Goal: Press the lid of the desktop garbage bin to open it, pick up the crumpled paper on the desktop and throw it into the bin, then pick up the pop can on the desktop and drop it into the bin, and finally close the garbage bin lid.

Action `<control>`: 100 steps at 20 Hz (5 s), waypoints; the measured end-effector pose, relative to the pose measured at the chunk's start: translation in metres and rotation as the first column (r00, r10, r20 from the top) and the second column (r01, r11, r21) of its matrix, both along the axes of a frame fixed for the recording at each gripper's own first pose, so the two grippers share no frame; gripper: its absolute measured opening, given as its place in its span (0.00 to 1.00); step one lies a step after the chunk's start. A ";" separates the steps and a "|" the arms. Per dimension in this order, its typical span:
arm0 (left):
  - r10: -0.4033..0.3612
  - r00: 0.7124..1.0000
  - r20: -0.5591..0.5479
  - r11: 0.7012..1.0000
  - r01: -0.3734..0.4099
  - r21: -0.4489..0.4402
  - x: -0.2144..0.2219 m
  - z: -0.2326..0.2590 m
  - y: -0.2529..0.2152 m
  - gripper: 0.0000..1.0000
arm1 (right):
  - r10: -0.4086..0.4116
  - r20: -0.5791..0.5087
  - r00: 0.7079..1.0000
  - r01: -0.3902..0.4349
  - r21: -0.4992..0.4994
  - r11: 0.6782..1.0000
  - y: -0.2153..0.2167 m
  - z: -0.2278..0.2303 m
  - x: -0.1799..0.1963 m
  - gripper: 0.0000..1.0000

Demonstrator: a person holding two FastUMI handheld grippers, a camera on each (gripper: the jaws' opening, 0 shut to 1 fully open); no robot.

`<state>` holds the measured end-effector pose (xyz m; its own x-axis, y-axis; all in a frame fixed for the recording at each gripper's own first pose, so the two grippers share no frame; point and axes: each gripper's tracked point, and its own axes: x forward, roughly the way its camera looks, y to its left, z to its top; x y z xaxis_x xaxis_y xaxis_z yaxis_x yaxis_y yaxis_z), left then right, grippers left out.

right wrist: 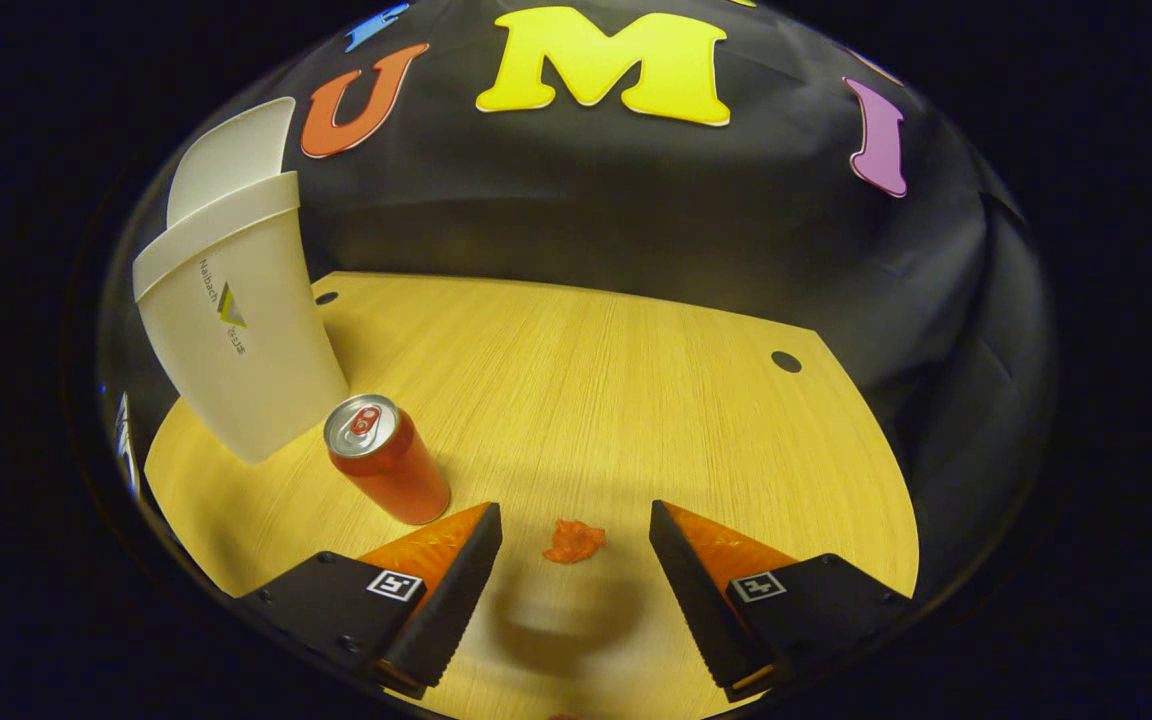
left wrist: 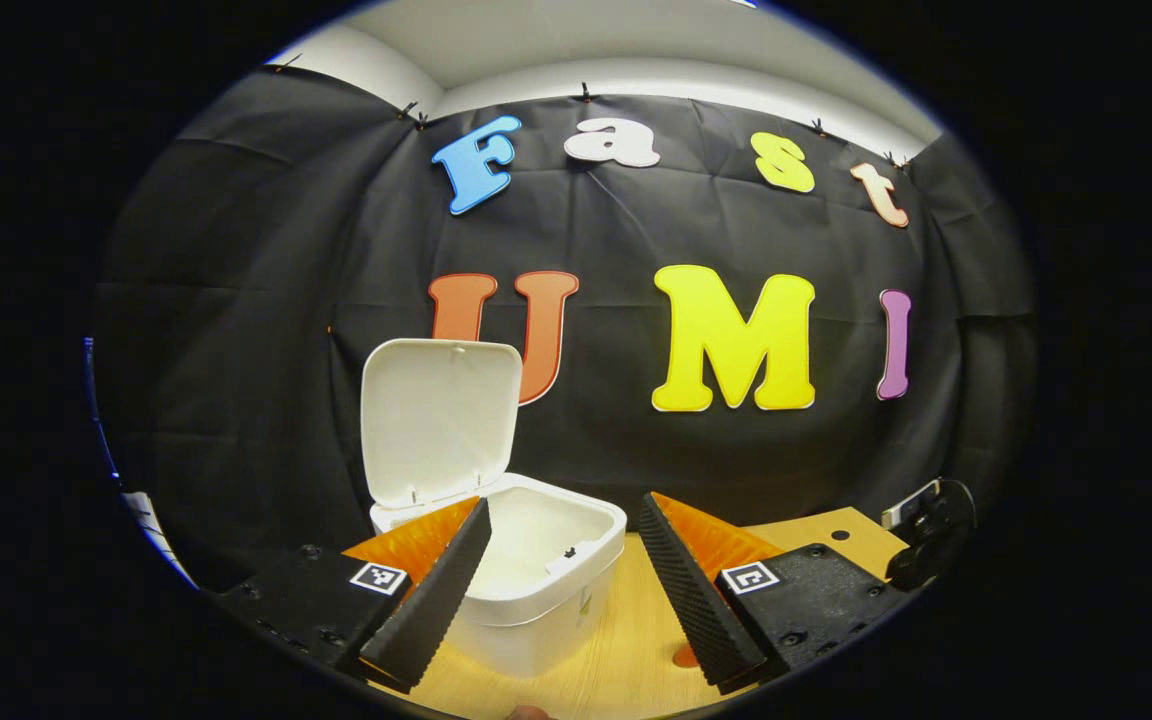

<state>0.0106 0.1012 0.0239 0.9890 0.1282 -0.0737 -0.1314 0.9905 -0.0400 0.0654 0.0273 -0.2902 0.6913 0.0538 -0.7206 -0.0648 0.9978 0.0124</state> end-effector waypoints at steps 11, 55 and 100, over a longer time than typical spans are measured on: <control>-0.015 1.000 -0.012 0.999 0.015 -0.031 -0.003 -0.004 -0.008 0.98 | 0.026 -0.200 0.980 -0.027 0.002 1.000 0.001 -0.064 0.008 0.96; 0.007 1.000 -0.002 0.999 -0.007 -0.044 -0.036 0.009 0.060 0.98 | 0.202 0.460 0.865 -0.314 0.180 0.932 0.194 0.281 0.065 0.32; -0.168 0.982 -0.084 0.985 0.166 -0.035 -0.014 -0.036 0.033 0.98 | 0.145 0.554 0.820 -0.259 0.134 0.956 0.195 0.298 0.058 0.73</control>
